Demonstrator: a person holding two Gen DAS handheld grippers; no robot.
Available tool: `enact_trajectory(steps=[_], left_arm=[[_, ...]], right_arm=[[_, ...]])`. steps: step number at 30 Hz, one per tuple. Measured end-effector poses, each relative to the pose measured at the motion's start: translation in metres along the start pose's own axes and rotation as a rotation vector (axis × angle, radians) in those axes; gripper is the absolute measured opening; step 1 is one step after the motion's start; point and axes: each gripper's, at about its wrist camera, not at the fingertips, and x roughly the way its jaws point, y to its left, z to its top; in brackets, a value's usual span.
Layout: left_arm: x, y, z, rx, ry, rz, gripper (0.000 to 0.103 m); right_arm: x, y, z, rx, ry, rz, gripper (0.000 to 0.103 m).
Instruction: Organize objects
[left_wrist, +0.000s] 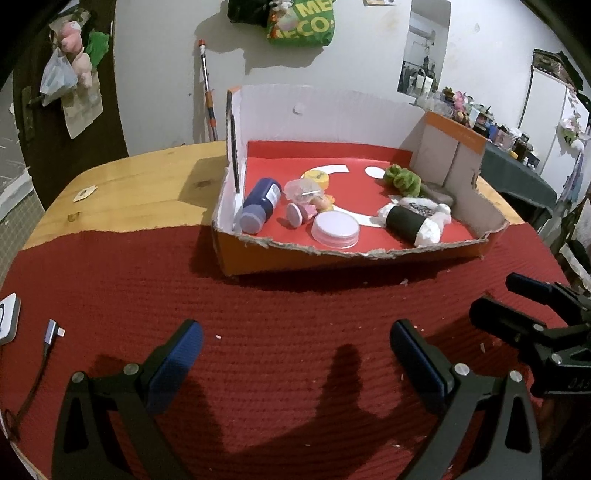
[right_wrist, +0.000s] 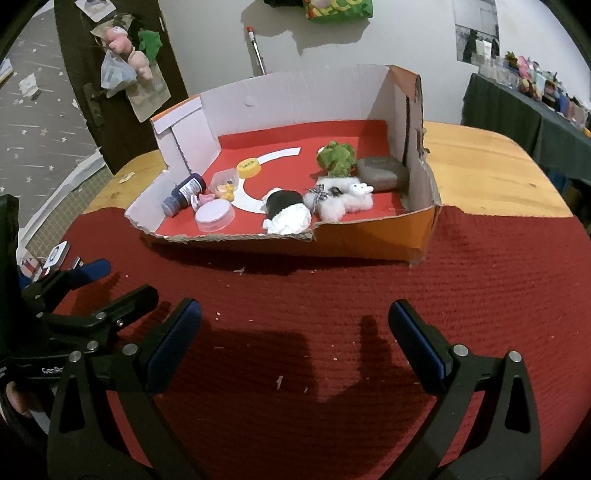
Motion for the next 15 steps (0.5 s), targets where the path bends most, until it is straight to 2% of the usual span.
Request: enact_trajectory(steps=[15], left_arm=[[0.010, 0.007, -0.005, -0.012, 0.047, 0.028, 0.103]], right_arm=[[0.013, -0.006, -0.008, 0.001, 0.029, -0.020, 0.103]])
